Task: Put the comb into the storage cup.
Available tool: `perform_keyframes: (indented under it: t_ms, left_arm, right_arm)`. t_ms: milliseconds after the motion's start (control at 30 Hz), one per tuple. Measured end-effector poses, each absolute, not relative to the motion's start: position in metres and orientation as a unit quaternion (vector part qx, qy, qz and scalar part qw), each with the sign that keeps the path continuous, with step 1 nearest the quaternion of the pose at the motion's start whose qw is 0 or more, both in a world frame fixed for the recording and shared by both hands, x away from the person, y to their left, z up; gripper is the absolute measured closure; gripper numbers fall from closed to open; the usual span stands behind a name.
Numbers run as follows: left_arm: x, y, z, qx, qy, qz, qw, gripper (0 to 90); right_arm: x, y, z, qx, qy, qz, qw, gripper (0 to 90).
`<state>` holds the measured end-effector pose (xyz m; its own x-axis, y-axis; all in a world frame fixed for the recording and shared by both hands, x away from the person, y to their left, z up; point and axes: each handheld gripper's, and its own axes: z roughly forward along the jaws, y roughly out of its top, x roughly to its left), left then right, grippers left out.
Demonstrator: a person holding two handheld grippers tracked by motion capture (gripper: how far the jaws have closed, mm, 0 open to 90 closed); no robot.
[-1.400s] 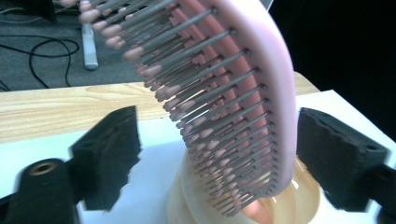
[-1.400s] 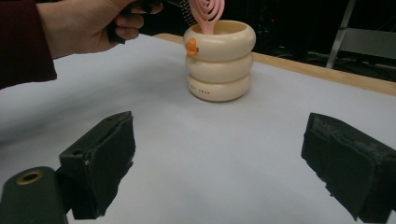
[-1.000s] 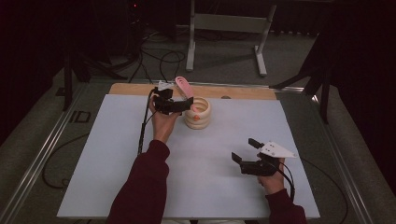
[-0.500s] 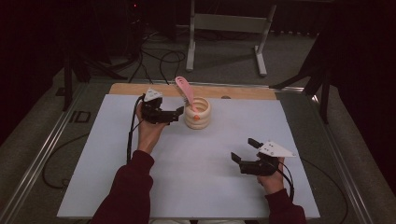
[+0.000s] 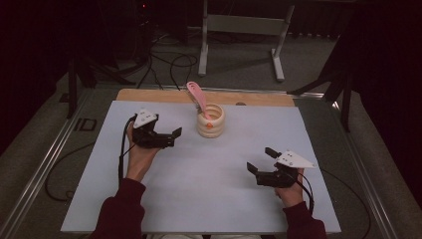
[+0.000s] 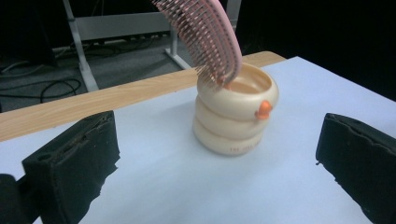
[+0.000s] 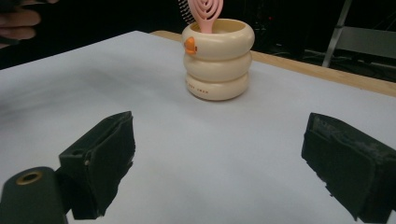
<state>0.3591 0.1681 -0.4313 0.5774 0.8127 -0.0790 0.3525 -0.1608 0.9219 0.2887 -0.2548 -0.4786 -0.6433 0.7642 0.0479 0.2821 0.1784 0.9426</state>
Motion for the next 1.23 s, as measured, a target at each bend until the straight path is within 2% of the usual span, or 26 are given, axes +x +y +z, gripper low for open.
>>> perform_keyframes:
  t_ms: [33,200,233,567,1233]
  left_arm:
    - [0.339,0.182,-0.435,0.732,0.391,0.235,0.507,0.0]
    - [0.330,0.188,-0.437,0.733,0.388,0.241,0.505,0.0]
    - [0.316,0.200,-0.443,0.729,0.389,0.241,0.509,0.0]
    - [0.278,0.226,-0.463,0.716,0.389,0.273,0.511,0.0]
    - [0.258,0.249,-0.482,0.691,0.414,0.291,0.516,0.0]
  right_arm:
    - [0.289,-0.255,-0.479,0.357,0.733,0.533,0.226,9.5]
    - [0.287,-0.255,-0.478,0.357,0.732,0.534,0.226,9.5]
    - [0.287,-0.255,-0.478,0.357,0.732,0.534,0.226,9.5]
    - [0.281,-0.262,-0.476,0.359,0.725,0.539,0.235,9.4]
    - [0.273,-0.272,-0.481,0.365,0.726,0.528,0.247,9.4]
